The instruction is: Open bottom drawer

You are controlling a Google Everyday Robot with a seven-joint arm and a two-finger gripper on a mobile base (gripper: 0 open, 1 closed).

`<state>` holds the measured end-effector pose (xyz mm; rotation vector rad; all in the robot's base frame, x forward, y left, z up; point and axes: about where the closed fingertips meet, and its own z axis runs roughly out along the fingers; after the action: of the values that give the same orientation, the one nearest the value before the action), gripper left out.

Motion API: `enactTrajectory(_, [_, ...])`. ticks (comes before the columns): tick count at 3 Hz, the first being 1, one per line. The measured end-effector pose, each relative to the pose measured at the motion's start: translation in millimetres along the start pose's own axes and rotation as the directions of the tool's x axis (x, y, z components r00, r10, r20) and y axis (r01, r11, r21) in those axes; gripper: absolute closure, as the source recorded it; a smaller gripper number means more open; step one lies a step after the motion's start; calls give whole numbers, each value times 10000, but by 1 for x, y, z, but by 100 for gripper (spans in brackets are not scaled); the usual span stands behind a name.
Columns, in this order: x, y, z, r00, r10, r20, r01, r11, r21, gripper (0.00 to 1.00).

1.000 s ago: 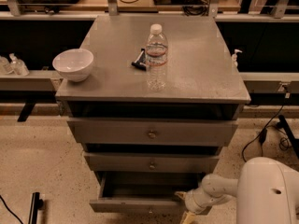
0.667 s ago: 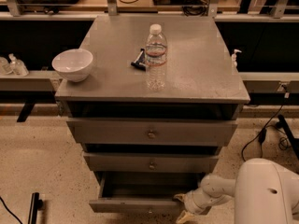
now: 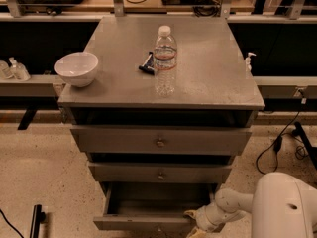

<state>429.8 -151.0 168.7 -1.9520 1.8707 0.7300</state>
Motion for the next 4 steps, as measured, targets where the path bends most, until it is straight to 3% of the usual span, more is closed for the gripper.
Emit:
enactTrajectory(1, [0,0,0,10000,-1,0,1,10000,0,43])
enactTrajectory(2, [-11,8,-1,9985,-546,8,546,9979,-358,24])
enactTrajectory(3, [-11,8,0,9985,-544,17,544,9978,-373,0])
enactTrajectory(4, [-11,9,0,9986,-522,29,522,9979,-386,0])
